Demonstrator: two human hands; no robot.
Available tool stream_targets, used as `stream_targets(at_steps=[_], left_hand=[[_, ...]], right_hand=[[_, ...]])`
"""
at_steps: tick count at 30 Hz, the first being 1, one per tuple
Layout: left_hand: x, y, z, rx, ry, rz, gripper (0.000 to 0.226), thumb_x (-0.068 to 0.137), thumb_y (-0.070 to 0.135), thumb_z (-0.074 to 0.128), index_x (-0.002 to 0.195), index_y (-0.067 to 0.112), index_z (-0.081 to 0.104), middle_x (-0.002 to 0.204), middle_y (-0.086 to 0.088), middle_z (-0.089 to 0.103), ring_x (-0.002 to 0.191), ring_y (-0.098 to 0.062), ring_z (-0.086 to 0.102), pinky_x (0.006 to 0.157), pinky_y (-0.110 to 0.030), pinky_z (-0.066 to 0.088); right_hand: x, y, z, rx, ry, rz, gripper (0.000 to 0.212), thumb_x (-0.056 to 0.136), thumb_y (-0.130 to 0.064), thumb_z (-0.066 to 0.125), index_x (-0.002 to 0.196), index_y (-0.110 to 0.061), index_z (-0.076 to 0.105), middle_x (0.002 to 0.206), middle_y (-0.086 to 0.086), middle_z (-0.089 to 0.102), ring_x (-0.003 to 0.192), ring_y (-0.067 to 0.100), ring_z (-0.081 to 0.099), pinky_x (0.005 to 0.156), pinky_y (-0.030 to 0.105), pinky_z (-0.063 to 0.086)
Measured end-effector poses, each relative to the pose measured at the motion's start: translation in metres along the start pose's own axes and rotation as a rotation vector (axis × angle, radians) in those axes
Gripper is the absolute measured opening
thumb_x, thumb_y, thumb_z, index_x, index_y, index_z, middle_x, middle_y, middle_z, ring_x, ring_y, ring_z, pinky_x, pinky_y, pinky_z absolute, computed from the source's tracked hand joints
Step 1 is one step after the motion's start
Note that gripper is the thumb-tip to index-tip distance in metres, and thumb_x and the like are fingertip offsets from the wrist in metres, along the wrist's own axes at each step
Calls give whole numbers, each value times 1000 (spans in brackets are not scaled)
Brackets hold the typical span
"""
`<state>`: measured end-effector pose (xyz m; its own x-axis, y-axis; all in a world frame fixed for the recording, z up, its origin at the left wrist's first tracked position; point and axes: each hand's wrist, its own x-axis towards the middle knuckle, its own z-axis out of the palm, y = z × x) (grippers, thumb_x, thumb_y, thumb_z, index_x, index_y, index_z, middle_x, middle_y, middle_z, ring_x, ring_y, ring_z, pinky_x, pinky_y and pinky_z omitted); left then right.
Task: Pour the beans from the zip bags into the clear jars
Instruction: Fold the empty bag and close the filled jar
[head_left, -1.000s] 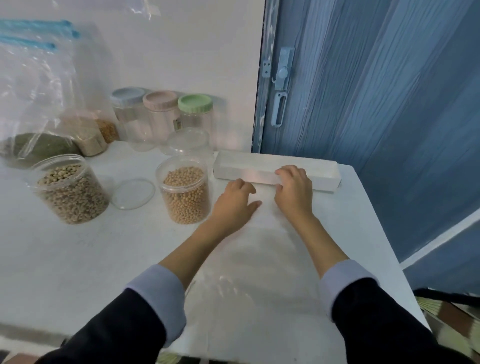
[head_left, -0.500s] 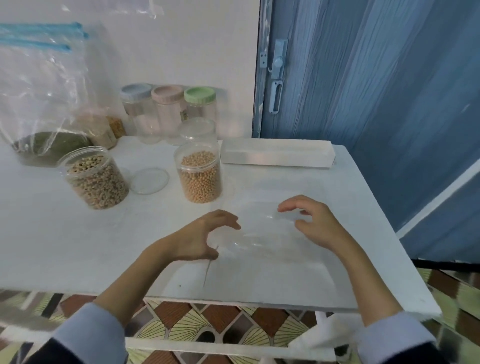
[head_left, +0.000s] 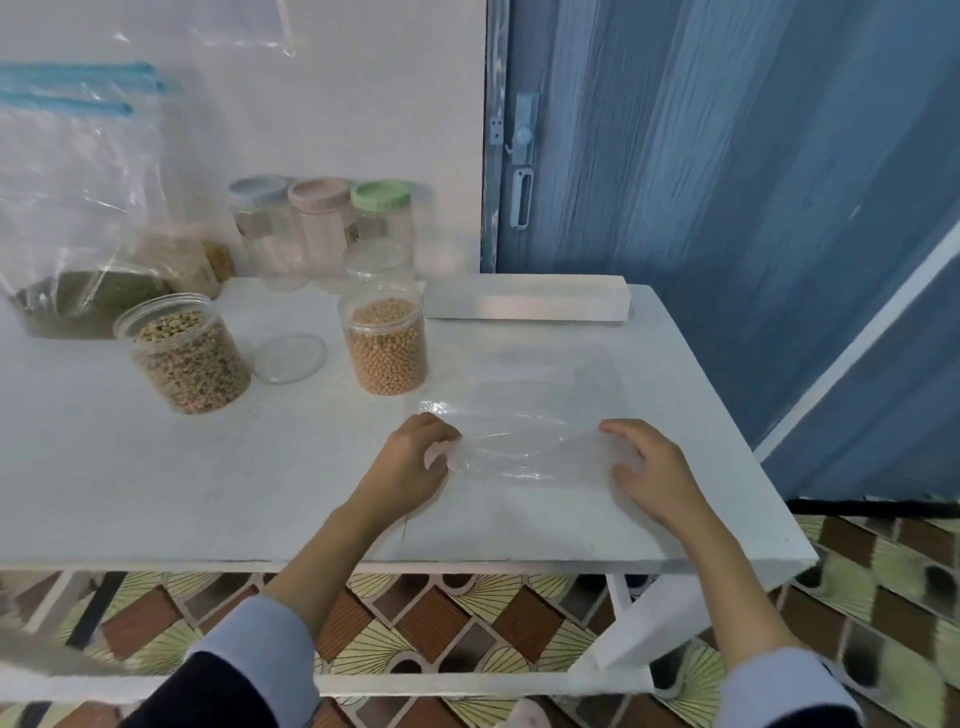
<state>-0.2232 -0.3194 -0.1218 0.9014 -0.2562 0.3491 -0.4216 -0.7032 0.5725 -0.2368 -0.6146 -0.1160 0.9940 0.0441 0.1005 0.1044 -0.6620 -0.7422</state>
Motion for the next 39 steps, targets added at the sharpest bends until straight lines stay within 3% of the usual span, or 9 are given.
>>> stream_targets(at_steps=[4, 7, 10, 14, 20, 23, 26, 33, 39], left_hand=[[-2, 3, 7, 82, 18, 2, 45, 61, -23, 48, 97, -4, 67, 98, -14, 62, 96, -28, 54, 83, -30, 46], [2, 6, 13, 133, 92, -67, 32, 66, -21, 51, 89, -3, 65, 91, -15, 59, 87, -33, 55, 67, -40, 51], [5, 5, 11, 204, 194, -179, 23, 68, -15, 58, 85, 0, 63, 89, -12, 58, 83, -32, 55, 52, -35, 45], [8, -2, 7, 292, 218, -222, 26, 63, -8, 64, 88, 1, 64, 93, -13, 59, 89, -33, 55, 54, -33, 43], [6, -8, 1, 135, 145, -268, 42, 81, 4, 59, 123, 5, 51, 124, -9, 49, 115, -27, 45, 87, -39, 44], [-9, -15, -12, -50, 23, -215, 60, 82, 25, 66, 135, 15, 39, 130, 5, 39, 117, -14, 42, 95, -33, 40], [-23, -21, -19, -94, -47, -212, 69, 76, 16, 68, 138, 14, 36, 131, 6, 33, 117, -11, 39, 102, -33, 39], [-19, -15, -8, -11, 151, -266, 24, 83, 1, 65, 107, 1, 62, 114, -8, 53, 94, -17, 55, 80, -20, 44], [-9, -11, 2, 27, 143, -337, 15, 82, -4, 57, 96, 0, 58, 106, -6, 45, 88, -20, 47, 77, -24, 40]], right_hand=[[1, 1, 15, -136, 149, -3, 45, 88, 13, 41, 125, -6, 58, 129, 4, 54, 119, 15, 46, 93, 19, 33], [3, 2, 24, -237, 235, 3, 38, 87, 15, 42, 116, 0, 62, 120, 9, 57, 116, 23, 47, 78, 27, 38], [6, 7, 23, -302, 320, 1, 39, 76, 24, 44, 101, 3, 66, 108, 12, 59, 106, 29, 49, 63, 29, 40], [6, 8, 23, -387, 347, -47, 39, 62, 26, 57, 89, 0, 67, 100, 13, 59, 92, 34, 53, 51, 28, 39], [-1, 7, 20, -36, 358, 1, 44, 77, 8, 55, 119, -5, 50, 124, 4, 39, 106, 20, 46, 78, 32, 48], [-15, 2, 16, -1, 236, -107, 65, 61, -7, 56, 125, -4, 46, 128, 2, 31, 117, 15, 31, 100, 16, 26], [-20, 5, 22, -166, 119, -131, 76, 68, -12, 74, 135, -6, 40, 142, 9, 26, 126, 15, 22, 104, 26, 20], [-20, -5, 33, -29, 258, 89, 63, 85, -3, 65, 139, -5, 34, 154, 3, 5, 139, 23, 17, 104, 30, 34], [-16, -8, 40, 48, 293, 175, 57, 94, -12, 54, 143, -3, 27, 156, 8, 7, 142, 26, 22, 105, 27, 28]])
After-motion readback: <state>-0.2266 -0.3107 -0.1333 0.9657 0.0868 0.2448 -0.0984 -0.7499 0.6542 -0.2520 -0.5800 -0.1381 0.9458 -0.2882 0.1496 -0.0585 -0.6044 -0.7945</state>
